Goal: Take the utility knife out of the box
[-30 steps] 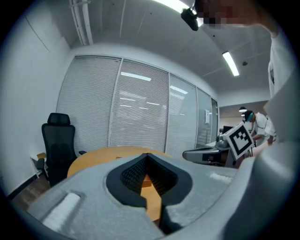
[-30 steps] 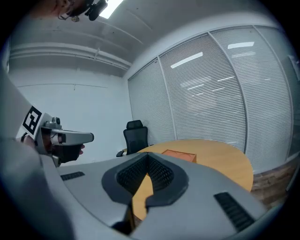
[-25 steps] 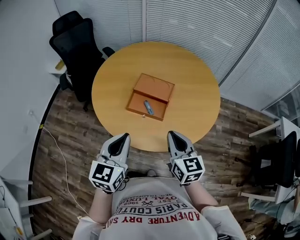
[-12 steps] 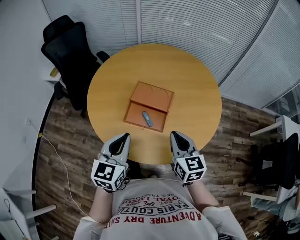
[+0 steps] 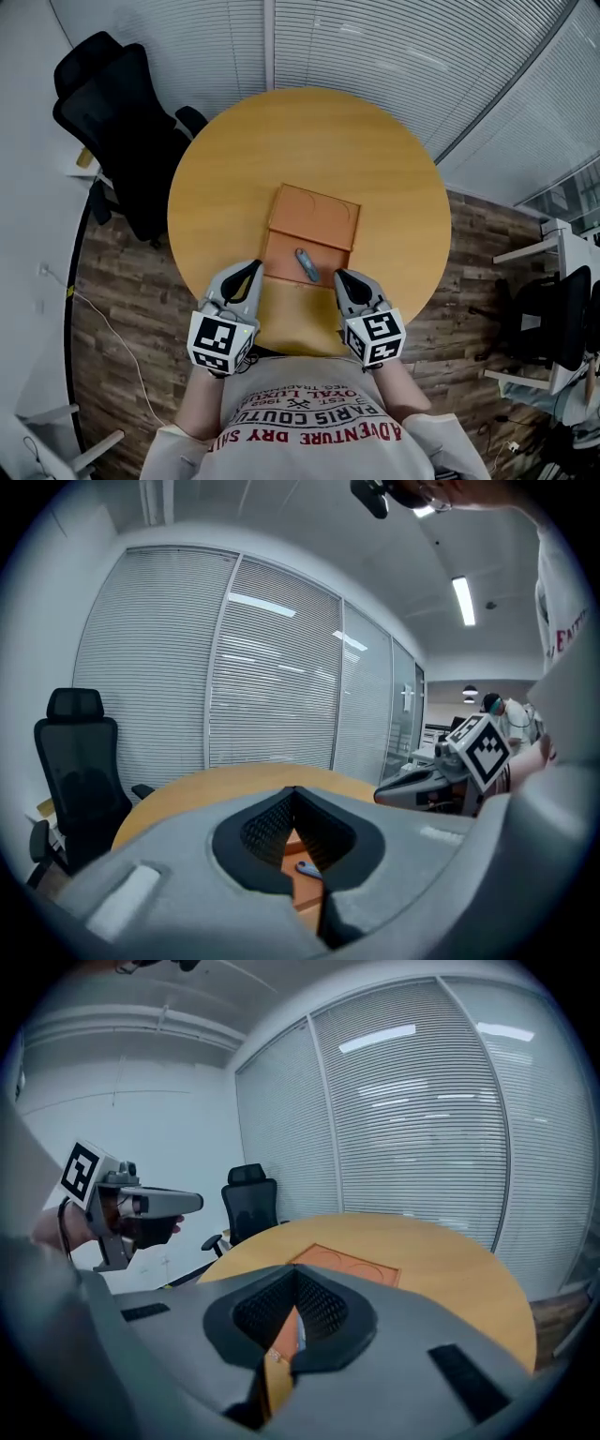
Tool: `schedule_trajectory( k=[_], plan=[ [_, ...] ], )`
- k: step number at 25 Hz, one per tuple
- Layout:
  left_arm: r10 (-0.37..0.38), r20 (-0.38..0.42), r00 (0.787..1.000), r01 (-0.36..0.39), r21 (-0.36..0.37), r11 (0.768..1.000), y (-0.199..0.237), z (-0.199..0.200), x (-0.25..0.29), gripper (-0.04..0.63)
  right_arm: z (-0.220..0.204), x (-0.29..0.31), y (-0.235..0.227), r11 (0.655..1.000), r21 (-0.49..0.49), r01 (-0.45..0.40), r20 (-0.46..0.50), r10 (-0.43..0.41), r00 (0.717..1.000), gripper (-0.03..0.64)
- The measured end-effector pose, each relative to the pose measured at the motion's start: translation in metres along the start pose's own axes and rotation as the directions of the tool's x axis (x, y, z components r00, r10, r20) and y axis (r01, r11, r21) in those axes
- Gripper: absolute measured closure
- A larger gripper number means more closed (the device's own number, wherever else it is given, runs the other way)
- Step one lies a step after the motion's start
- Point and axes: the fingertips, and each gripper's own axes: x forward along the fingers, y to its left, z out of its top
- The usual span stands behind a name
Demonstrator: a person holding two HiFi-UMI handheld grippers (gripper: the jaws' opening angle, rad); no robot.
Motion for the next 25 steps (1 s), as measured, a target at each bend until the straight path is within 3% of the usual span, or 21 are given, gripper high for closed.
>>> schedule_trajectory(
  k=[8, 15, 25],
  plan=[
    [-0.092, -0.052, 0.994, 0.09, -0.025, 0.996, 0.05, -0.026, 0.034, 0.6, -0.038, 0.07, 0.004, 1.0, -0.006, 0.018, -0.199, -0.019, 0.98, 0.609],
    [-0.192, -0.106, 0.976, 0.186, -0.064, 0.98, 0.065, -0.058, 0.054, 0.6, -0.098, 0.106, 0.001, 0.998, -0.067, 0.012, -0.438, -0.041, 0.898, 0.606],
    [-0.232, -0.157, 0.96, 0.22, -0.088, 0.971, 0.079, -0.083, 0.075, 0.6, -0.143, 0.133, -0.015, 0.994, -0.106, 0.022, -0.614, -0.083, 0.785, 0.488]
  ],
)
